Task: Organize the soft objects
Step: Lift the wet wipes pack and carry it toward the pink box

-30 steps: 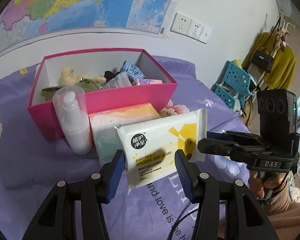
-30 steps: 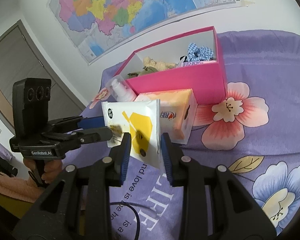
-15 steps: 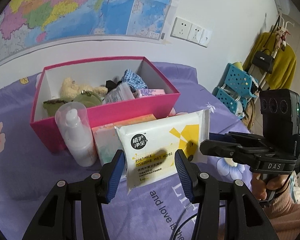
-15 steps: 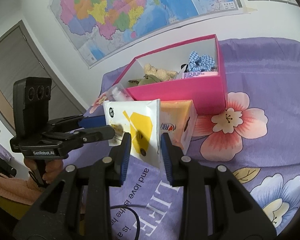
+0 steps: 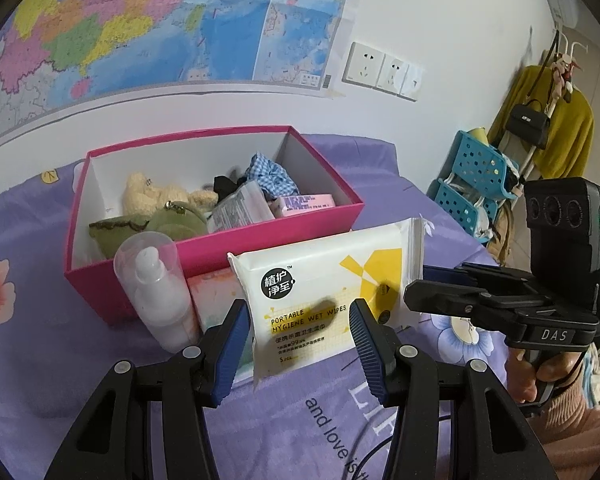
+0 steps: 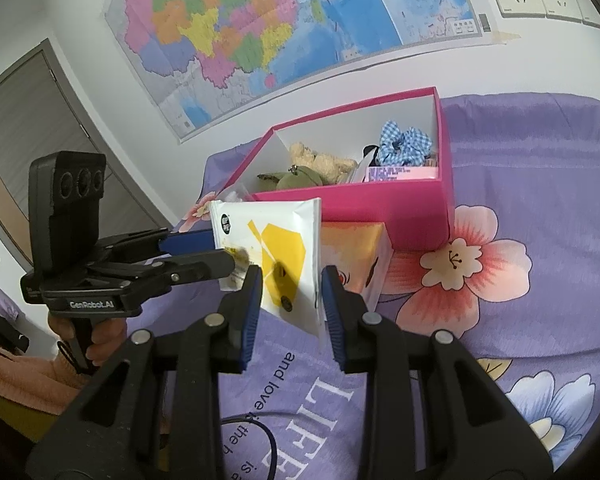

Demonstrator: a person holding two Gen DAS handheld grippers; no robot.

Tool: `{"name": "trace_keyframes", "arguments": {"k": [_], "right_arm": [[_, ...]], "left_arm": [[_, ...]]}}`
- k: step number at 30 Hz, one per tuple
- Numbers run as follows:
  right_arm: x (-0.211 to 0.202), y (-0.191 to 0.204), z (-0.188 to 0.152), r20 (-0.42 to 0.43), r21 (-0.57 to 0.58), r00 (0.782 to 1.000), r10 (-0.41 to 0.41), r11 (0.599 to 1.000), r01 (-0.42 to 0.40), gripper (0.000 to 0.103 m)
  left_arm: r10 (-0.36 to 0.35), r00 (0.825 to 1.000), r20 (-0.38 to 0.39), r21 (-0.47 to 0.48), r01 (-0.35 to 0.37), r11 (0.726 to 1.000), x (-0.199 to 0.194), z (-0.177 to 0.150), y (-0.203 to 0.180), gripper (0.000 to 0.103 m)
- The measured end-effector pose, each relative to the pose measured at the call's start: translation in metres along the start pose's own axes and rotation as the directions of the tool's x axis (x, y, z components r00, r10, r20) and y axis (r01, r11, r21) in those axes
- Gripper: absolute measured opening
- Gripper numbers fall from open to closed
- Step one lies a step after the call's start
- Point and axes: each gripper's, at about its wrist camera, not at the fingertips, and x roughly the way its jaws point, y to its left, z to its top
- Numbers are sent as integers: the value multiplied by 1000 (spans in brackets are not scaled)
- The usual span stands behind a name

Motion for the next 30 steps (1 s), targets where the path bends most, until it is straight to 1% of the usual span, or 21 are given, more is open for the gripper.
{"name": "trace_keyframes", "arguments": {"k": [7,30], "right_arm": [[-2,2,6,18,-10,1000,-4,1000,4,34],[3,6,28,53,-33,999,-7,999,9,34]], "left_arm": [[-1,1000,3,0,1,1000,1,7,1,52],[26,999,40,2,-26,1000,2,31,8,52]]}}
